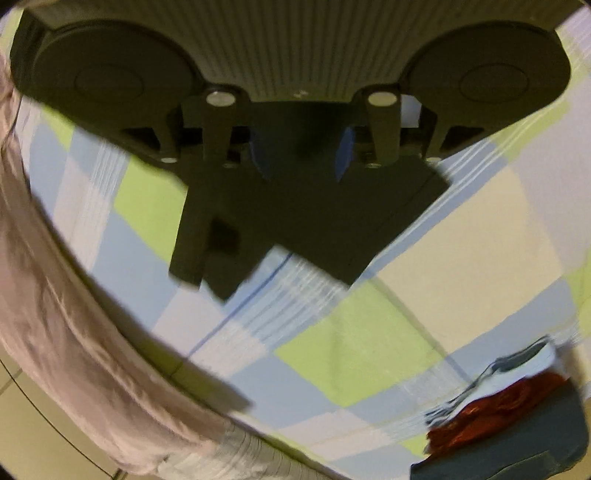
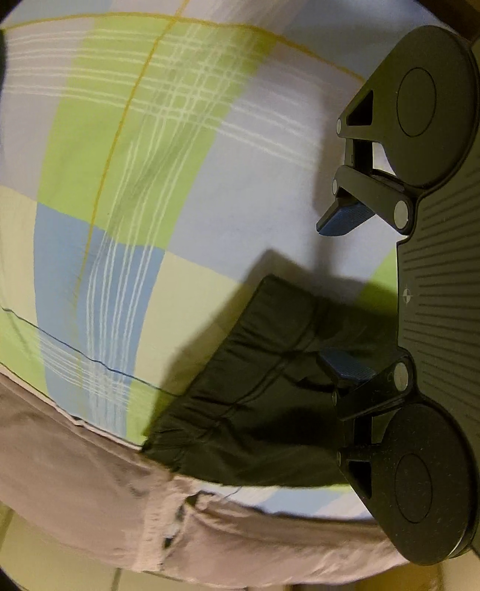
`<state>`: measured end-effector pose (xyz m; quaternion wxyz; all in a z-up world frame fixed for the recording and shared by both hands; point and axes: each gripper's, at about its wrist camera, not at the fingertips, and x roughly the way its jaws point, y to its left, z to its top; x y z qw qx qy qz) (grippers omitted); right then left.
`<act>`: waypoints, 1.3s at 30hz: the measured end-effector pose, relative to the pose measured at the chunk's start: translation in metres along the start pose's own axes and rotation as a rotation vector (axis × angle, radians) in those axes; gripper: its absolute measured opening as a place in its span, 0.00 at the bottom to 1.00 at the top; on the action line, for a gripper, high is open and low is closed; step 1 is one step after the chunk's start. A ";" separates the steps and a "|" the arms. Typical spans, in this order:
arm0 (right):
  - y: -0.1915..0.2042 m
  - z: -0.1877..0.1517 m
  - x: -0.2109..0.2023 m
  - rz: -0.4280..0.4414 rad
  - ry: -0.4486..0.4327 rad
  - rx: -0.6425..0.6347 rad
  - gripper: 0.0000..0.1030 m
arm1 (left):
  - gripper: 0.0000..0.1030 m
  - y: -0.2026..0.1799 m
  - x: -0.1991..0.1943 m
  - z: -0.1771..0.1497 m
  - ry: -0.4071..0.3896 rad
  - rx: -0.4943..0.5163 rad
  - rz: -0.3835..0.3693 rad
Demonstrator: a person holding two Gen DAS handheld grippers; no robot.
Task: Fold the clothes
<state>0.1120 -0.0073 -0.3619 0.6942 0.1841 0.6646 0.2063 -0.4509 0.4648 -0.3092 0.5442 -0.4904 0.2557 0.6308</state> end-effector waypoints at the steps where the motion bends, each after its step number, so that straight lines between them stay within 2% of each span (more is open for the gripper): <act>1: -0.001 0.001 0.002 0.013 0.002 0.017 0.70 | 0.41 -0.002 0.008 0.009 0.000 -0.019 0.001; 6: -0.004 -0.003 0.013 0.052 -0.001 0.059 0.70 | 0.49 0.000 0.048 0.040 0.031 -0.155 0.013; 11: -0.002 -0.011 0.023 0.063 -0.009 0.068 0.70 | 0.50 0.007 0.089 0.056 0.165 -0.238 0.044; 12: -0.001 -0.013 0.025 0.063 -0.008 0.067 0.70 | 0.48 0.006 0.095 0.058 0.184 -0.233 0.051; 14: 0.003 -0.014 0.028 0.070 -0.015 0.066 0.70 | 0.26 0.002 0.099 0.061 0.196 -0.178 0.060; 15: 0.004 -0.014 0.030 0.077 -0.021 0.068 0.70 | 0.02 0.001 0.099 0.062 0.196 -0.145 0.060; 18: 0.008 -0.014 0.036 0.102 -0.038 0.080 0.70 | 0.01 0.005 0.090 0.059 0.174 -0.086 0.034; 24: -0.001 -0.016 0.046 0.146 -0.064 0.103 0.68 | 0.00 0.023 0.047 0.046 0.087 -0.030 -0.034; 25: -0.003 -0.016 0.045 0.148 -0.062 0.097 0.60 | 0.00 0.026 0.038 0.045 0.071 -0.027 -0.048; 26: -0.006 -0.016 0.043 0.154 -0.061 0.095 0.43 | 0.00 0.029 0.028 0.044 0.055 -0.025 -0.063; 27: -0.010 -0.016 0.040 0.161 -0.061 0.095 0.21 | 0.00 0.031 0.017 0.043 0.037 -0.021 -0.080; 31: -0.007 -0.003 0.007 0.219 -0.121 0.033 0.16 | 0.00 0.038 -0.035 0.043 -0.052 -0.003 -0.166; 35: 0.011 0.022 -0.048 0.336 -0.202 -0.077 0.11 | 0.00 0.063 -0.117 0.038 -0.205 -0.017 -0.352; 36: 0.015 0.029 -0.063 0.365 -0.210 -0.106 0.11 | 0.00 0.073 -0.135 0.033 -0.242 -0.019 -0.377; 38: 0.021 0.042 -0.093 0.425 -0.226 -0.164 0.11 | 0.02 0.098 -0.167 0.015 -0.295 -0.030 -0.387; 39: 0.020 0.046 -0.102 0.436 -0.217 -0.190 0.11 | 0.03 0.112 -0.175 0.003 -0.291 -0.057 -0.380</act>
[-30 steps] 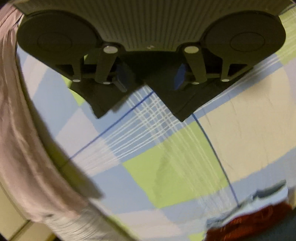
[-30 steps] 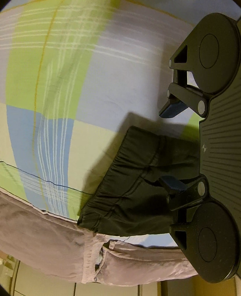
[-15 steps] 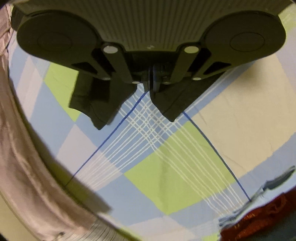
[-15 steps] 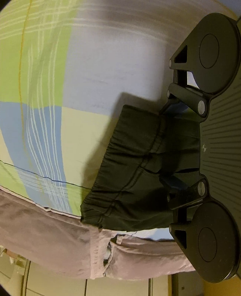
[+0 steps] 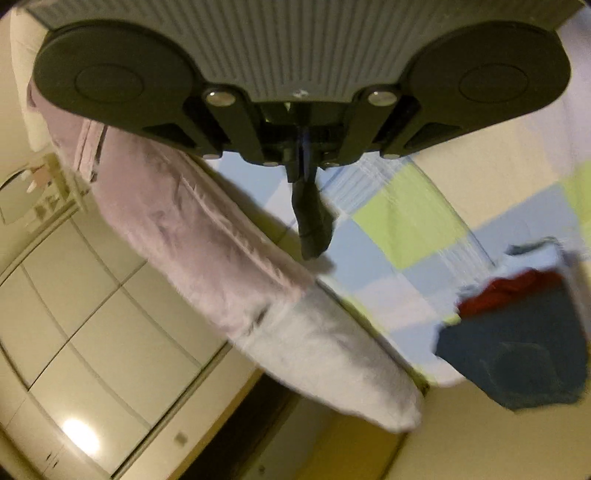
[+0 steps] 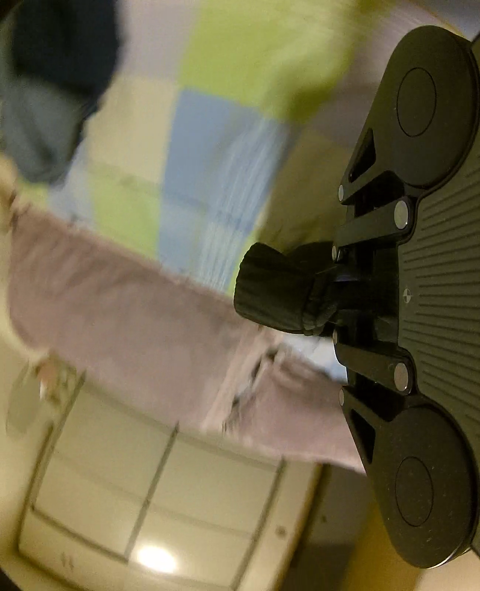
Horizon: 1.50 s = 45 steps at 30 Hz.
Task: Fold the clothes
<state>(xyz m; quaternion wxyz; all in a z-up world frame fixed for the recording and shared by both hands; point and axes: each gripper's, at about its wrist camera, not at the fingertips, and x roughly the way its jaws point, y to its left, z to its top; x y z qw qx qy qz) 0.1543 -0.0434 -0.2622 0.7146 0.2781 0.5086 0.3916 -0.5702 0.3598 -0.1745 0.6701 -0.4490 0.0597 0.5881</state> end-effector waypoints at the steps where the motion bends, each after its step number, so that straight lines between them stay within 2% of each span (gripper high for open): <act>1: -0.001 -0.001 -0.006 -0.023 0.019 -0.025 0.11 | 0.03 0.013 -0.008 -0.013 0.018 -0.012 0.059; 4: -0.012 -0.012 -0.018 -0.133 0.090 -0.103 0.12 | 0.06 0.055 -0.022 -0.060 0.090 -0.016 0.304; 6: -0.037 -0.033 -0.011 -0.281 0.187 -0.092 0.20 | 0.09 0.083 -0.028 -0.091 0.153 -0.030 0.449; 8: -0.071 -0.053 -0.004 -0.438 0.259 -0.015 0.31 | 0.09 0.108 -0.027 -0.117 0.209 -0.102 0.497; 9: -0.083 -0.062 -0.004 -0.491 0.262 0.011 0.32 | 0.09 0.116 -0.026 -0.125 0.224 -0.131 0.501; 10: -0.092 -0.070 -0.006 -0.504 0.257 0.029 0.32 | 0.12 0.117 -0.025 -0.131 0.229 -0.142 0.492; 11: -0.097 -0.074 -0.007 -0.492 0.249 0.043 0.33 | 0.16 0.118 -0.022 -0.136 0.231 -0.147 0.481; 13: -0.101 -0.078 -0.008 -0.462 0.222 0.063 0.34 | 0.33 0.113 -0.014 -0.142 0.225 -0.132 0.458; 16: -0.105 -0.077 -0.003 -0.442 0.198 0.075 0.35 | 0.38 0.112 0.002 -0.146 0.213 -0.142 0.429; 18: -0.109 -0.076 0.000 -0.432 0.185 0.091 0.35 | 0.42 0.116 0.017 -0.147 0.202 -0.164 0.435; 22: -0.119 -0.072 -0.003 -0.400 0.138 0.157 0.37 | 0.41 0.129 0.049 -0.146 0.185 -0.206 0.492; 24: -0.124 -0.072 -0.006 -0.380 0.118 0.192 0.39 | 0.41 0.126 0.058 -0.145 0.183 -0.163 0.510; 25: -0.125 -0.072 -0.010 -0.367 0.104 0.212 0.40 | 0.37 0.124 0.062 -0.144 0.183 -0.135 0.518; 26: -0.126 -0.073 -0.014 -0.351 0.088 0.232 0.44 | 0.31 0.123 0.063 -0.144 0.186 -0.106 0.529; 27: -0.128 -0.073 -0.019 -0.334 0.068 0.252 0.60 | 0.20 0.122 0.064 -0.145 0.189 -0.077 0.541; 28: -0.129 -0.073 -0.024 -0.319 0.042 0.269 0.69 | 0.16 0.120 0.065 -0.145 0.193 -0.048 0.554; 29: -0.129 -0.073 -0.029 -0.304 0.015 0.285 0.77 | 0.16 0.121 0.065 -0.145 0.196 -0.039 0.552; 34: -0.125 -0.067 -0.028 -0.256 0.003 0.266 0.77 | 0.17 0.122 0.066 -0.145 0.210 -0.013 0.540; 35: -0.124 -0.067 -0.022 -0.253 0.010 0.260 0.77 | 0.17 0.121 0.068 -0.145 0.213 -0.002 0.544; 36: -0.122 -0.067 -0.014 -0.262 0.030 0.249 0.76 | 0.09 0.119 0.068 -0.145 0.212 0.017 0.541; 37: -0.121 -0.068 -0.005 -0.273 0.052 0.237 0.65 | 0.06 0.116 0.068 -0.144 0.209 0.040 0.535; 38: -0.117 -0.068 0.000 -0.298 0.065 0.209 0.13 | 0.05 0.113 0.062 -0.142 0.191 0.045 0.518; 40: -0.108 -0.069 0.008 -0.354 0.085 0.147 0.11 | 0.05 0.109 0.045 -0.138 0.139 0.037 0.476; 42: -0.101 -0.066 -0.008 -0.310 0.061 0.115 0.08 | 0.05 0.109 0.018 -0.136 0.084 0.032 0.435; 44: -0.103 -0.066 -0.026 -0.289 0.059 0.125 0.06 | 0.06 0.117 -0.001 -0.144 0.095 0.064 0.471; 45: -0.106 -0.066 -0.032 -0.299 0.071 0.137 0.06 | 0.07 0.124 -0.001 -0.151 0.148 0.094 0.520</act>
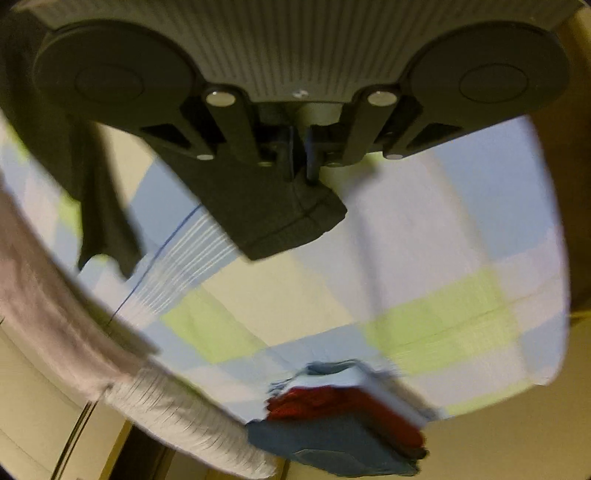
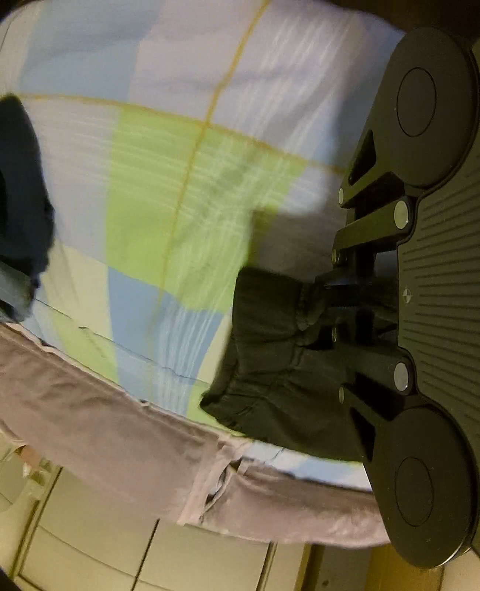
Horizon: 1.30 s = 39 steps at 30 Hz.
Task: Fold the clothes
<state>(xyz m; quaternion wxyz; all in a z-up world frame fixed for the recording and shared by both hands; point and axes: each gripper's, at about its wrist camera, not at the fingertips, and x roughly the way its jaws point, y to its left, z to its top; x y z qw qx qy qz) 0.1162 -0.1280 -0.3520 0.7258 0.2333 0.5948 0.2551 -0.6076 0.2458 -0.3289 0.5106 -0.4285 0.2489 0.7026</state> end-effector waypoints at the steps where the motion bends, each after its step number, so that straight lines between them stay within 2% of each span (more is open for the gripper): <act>1: -0.005 -0.001 0.002 -0.032 0.029 0.000 0.06 | 0.09 0.004 0.008 -0.008 0.056 0.034 0.055; 2: -0.008 -0.002 0.008 -0.074 0.071 -0.012 0.07 | 0.10 0.008 0.018 -0.015 0.113 0.063 0.109; 3: -0.009 -0.002 0.016 -0.113 0.114 -0.016 0.14 | 0.14 0.009 0.019 -0.017 0.126 0.069 0.129; 4: -0.007 -0.002 0.020 -0.147 0.140 -0.020 0.27 | 0.15 0.008 0.018 -0.015 0.118 0.064 0.132; 5: 0.000 0.000 0.018 -0.181 0.143 -0.047 0.49 | 0.15 0.005 0.016 -0.012 0.122 0.066 0.142; 6: 0.008 0.001 0.015 -0.213 0.141 -0.090 0.55 | 0.15 0.000 0.015 -0.007 0.133 0.072 0.156; 8: 0.031 0.003 0.005 -0.273 0.154 -0.219 0.56 | 0.15 -0.014 0.008 0.002 0.133 0.127 0.170; 11: 0.057 0.013 -0.009 -0.354 0.105 -0.343 0.56 | 0.16 -0.035 -0.002 0.013 0.152 0.234 0.224; 12: 0.062 0.017 -0.012 -0.357 0.083 -0.345 0.56 | 0.20 -0.043 -0.001 0.015 0.171 0.273 0.262; 13: 0.067 0.021 -0.014 -0.358 0.062 -0.343 0.56 | 0.32 -0.052 0.003 0.015 0.200 0.330 0.336; 14: 0.071 0.022 -0.011 -0.346 0.059 -0.337 0.56 | 0.36 -0.059 0.010 0.015 0.228 0.390 0.421; 16: 0.080 0.023 -0.003 -0.317 0.058 -0.325 0.56 | 0.36 -0.062 0.022 0.018 0.255 0.459 0.565; 17: 0.084 0.024 0.000 -0.302 0.058 -0.319 0.56 | 0.34 -0.061 0.025 0.024 0.254 0.446 0.606; 18: 0.089 0.025 0.004 -0.288 0.058 -0.313 0.56 | 0.29 -0.061 0.022 0.034 0.238 0.401 0.602; 20: 0.098 0.025 0.012 -0.262 0.059 -0.315 0.56 | 0.29 -0.076 0.007 0.055 0.148 0.295 0.442; 22: 0.107 0.023 0.023 -0.251 0.059 -0.330 0.56 | 0.38 -0.109 0.002 0.074 0.092 0.256 0.224; 24: 0.116 0.024 0.042 -0.261 0.061 -0.314 0.56 | 0.44 -0.157 0.011 0.091 0.079 0.267 0.015; 26: 0.122 0.024 0.056 -0.243 0.063 -0.256 0.56 | 0.44 -0.209 0.025 0.105 0.052 0.292 -0.137; 27: 0.125 0.024 0.063 -0.232 0.064 -0.225 0.56 | 0.44 -0.233 0.035 0.109 0.048 0.315 -0.183; 29: 0.133 0.024 0.071 -0.190 0.067 -0.194 0.56 | 0.44 -0.282 0.058 0.116 0.050 0.375 -0.246; 32: 0.145 0.025 0.081 -0.174 0.072 -0.211 0.56 | 0.43 -0.331 0.099 0.116 0.096 0.442 -0.213; 33: 0.149 0.025 0.084 -0.176 0.075 -0.223 0.56 | 0.27 -0.339 0.111 0.114 0.105 0.464 -0.194; 34: 0.150 0.025 0.087 -0.181 0.078 -0.225 0.56 | 0.07 -0.342 0.119 0.111 0.108 0.482 -0.173; 35: 0.151 0.025 0.089 -0.188 0.082 -0.227 0.56 | 0.04 -0.339 0.122 0.109 0.099 0.478 -0.166; 37: 0.150 0.026 0.092 -0.199 0.089 -0.220 0.56 | 0.04 -0.316 0.111 0.110 0.059 0.427 -0.198; 39: 0.146 0.029 0.092 -0.207 0.084 -0.226 0.56 | 0.04 -0.281 0.091 0.113 -0.015 0.384 -0.200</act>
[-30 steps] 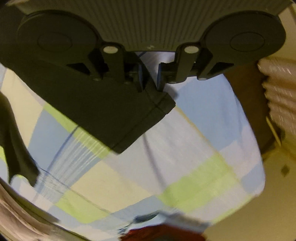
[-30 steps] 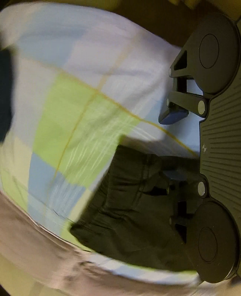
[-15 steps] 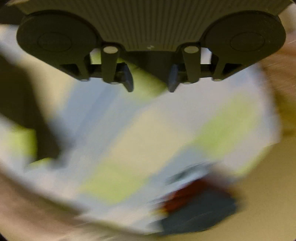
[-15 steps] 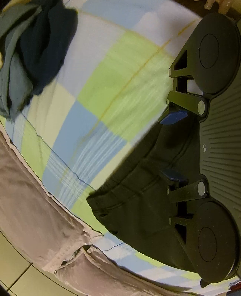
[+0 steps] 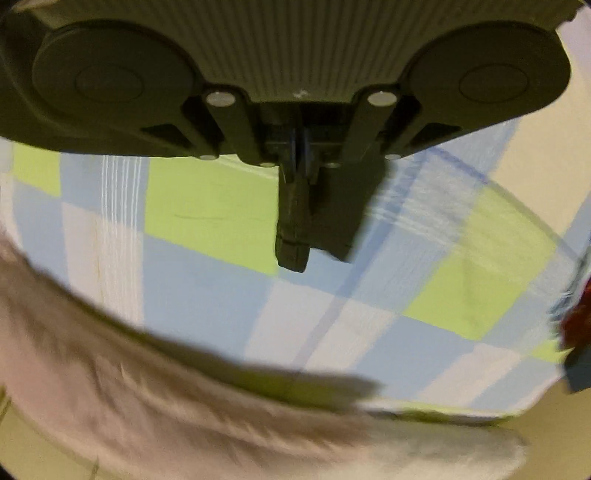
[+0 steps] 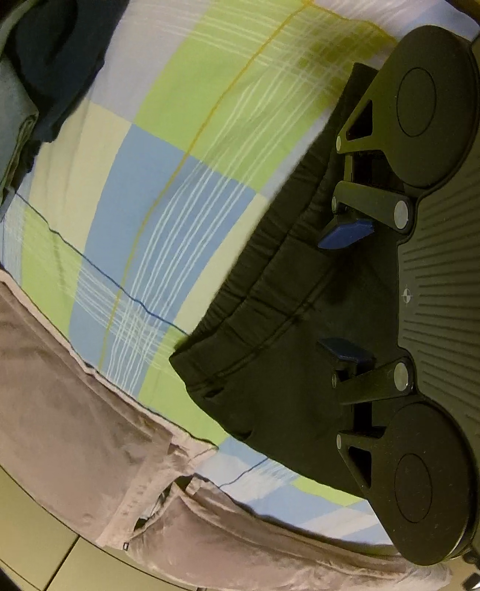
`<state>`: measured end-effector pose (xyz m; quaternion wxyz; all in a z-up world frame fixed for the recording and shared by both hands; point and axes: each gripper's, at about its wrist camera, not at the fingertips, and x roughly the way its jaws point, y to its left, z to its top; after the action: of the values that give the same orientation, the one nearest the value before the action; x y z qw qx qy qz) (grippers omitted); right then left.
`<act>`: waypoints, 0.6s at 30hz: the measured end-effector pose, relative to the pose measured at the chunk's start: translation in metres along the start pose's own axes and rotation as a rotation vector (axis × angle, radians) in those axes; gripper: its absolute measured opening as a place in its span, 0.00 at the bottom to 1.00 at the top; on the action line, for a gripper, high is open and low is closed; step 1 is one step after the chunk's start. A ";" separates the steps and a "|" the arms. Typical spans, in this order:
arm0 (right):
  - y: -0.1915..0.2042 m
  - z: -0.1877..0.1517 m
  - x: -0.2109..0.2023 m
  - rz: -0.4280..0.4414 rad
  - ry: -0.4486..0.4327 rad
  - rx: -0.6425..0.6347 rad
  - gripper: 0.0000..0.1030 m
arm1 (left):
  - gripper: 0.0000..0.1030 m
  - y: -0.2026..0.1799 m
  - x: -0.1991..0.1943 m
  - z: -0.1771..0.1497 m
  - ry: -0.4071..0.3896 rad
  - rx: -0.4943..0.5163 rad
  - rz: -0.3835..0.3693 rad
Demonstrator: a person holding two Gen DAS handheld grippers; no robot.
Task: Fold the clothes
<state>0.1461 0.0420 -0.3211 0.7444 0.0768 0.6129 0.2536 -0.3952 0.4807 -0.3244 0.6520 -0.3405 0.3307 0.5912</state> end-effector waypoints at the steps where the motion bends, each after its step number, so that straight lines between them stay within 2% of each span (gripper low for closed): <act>1: -0.002 0.002 0.000 -0.008 -0.004 -0.003 0.56 | 0.05 0.020 -0.011 -0.007 -0.022 -0.020 0.027; 3: -0.008 0.005 0.002 -0.020 -0.007 0.002 0.56 | 0.11 0.066 -0.026 -0.022 -0.017 -0.076 0.108; 4: -0.010 0.006 0.004 -0.022 -0.004 0.008 0.56 | 0.21 0.089 -0.024 -0.033 0.038 -0.118 0.165; 5: -0.011 0.008 0.007 -0.018 0.002 0.010 0.56 | 0.22 0.112 -0.021 -0.044 0.103 -0.162 0.226; 6: -0.012 0.010 0.010 -0.013 0.009 0.011 0.56 | 0.17 0.127 -0.017 -0.054 0.155 -0.173 0.311; 7: -0.010 0.012 0.014 -0.010 0.019 -0.002 0.56 | 0.17 0.138 -0.014 -0.062 0.199 -0.168 0.407; 8: -0.007 0.015 0.017 -0.007 0.029 -0.018 0.56 | 0.17 0.143 -0.014 -0.065 0.205 -0.178 0.446; 11: 0.008 0.026 0.027 -0.015 0.048 -0.120 0.56 | 0.18 0.148 -0.021 -0.069 0.161 -0.232 0.481; 14: 0.024 0.040 0.036 0.009 0.042 -0.242 0.56 | 0.24 0.127 -0.028 -0.058 0.100 -0.210 0.389; 18: 0.041 0.063 0.055 0.077 0.034 -0.352 0.56 | 0.25 0.085 -0.022 -0.039 0.054 -0.101 0.287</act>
<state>0.2015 0.1153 -0.3368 0.7255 -0.0356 0.5684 0.3865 -0.4831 0.4423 -0.3321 0.5337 -0.3379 0.3630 0.6850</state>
